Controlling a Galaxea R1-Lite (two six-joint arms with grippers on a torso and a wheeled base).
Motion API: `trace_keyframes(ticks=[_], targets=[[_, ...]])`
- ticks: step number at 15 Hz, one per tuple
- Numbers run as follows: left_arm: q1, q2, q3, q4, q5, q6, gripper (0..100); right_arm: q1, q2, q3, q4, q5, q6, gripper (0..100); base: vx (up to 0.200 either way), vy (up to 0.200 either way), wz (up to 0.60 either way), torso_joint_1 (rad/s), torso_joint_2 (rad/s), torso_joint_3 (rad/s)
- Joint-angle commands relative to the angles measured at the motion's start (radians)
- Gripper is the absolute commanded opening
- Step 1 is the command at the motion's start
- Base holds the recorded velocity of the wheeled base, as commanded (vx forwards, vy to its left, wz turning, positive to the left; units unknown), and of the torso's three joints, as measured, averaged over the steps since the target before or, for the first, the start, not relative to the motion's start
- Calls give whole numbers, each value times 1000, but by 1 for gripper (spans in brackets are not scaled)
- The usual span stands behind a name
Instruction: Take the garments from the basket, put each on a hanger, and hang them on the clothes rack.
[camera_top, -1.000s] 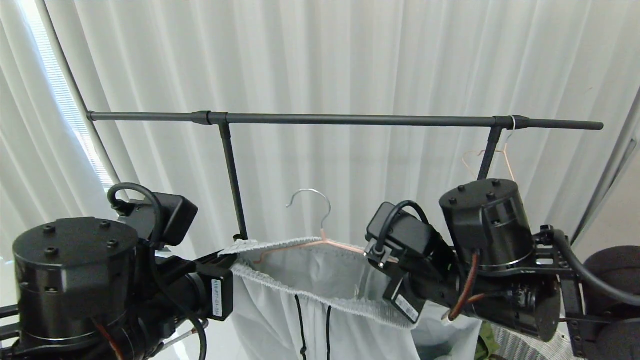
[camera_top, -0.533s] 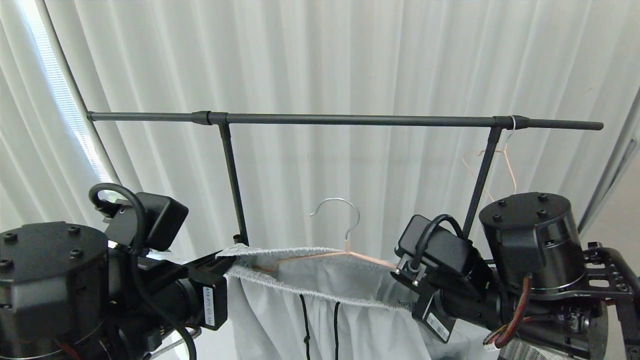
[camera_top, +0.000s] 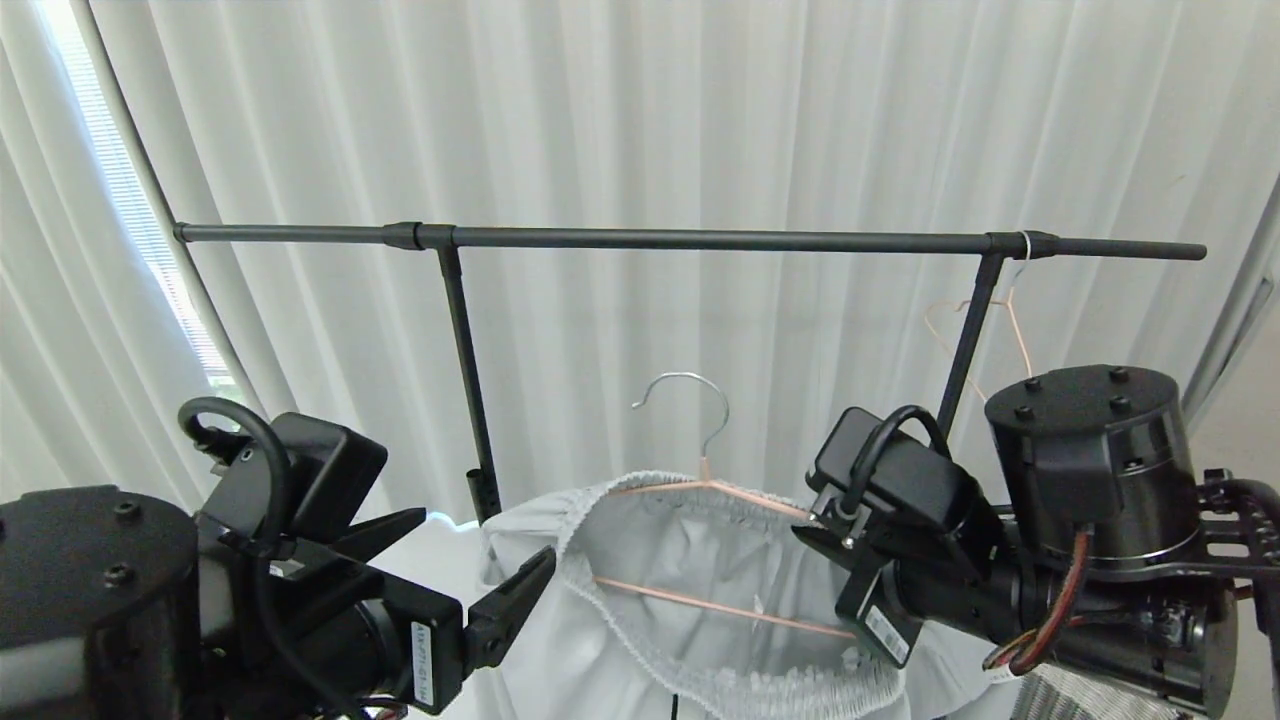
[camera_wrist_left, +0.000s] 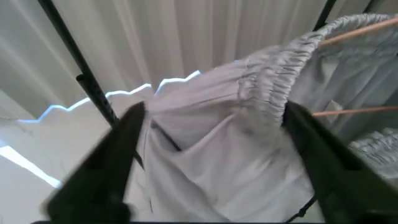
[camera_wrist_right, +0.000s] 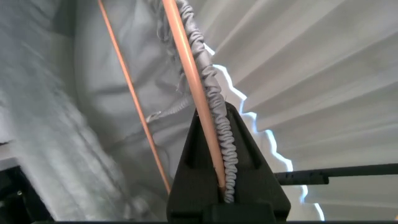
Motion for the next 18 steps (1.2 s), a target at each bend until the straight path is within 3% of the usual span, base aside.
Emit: trace_keyframes(ticks=[1,5,8,9,11,12,15,18], targets=[[-24,-40,20,0,-10,0,100,-33,-20,1,-2,0,-1,0,0,0,0,0,0,0],[-45,-92,36,0,-28,4,100,-180,-54,1,1,0,-1,0,0,0,0,0,0,0],[21,-88,63,0,2,21,100,-332,-85,0,44,-44,-1,0,0,0,0,0,0,0],[53,-88,82,0,27,78,100,-415,-97,0,61,-63,16,0,0,0,0,0,0,0],[103,-91,108,0,32,181,100,-498,-98,-16,64,-67,98,0,0,0,0,0,0,0],[110,-92,117,0,32,213,100,-515,-92,-31,63,-67,148,0,0,0,0,0,0,0],[111,-92,115,-2,30,218,100,-516,-57,-103,63,-77,280,0,0,0,0,0,0,0],[111,-97,117,-2,32,216,100,-515,-33,-137,60,-81,282,0,0,0,0,0,0,0]])
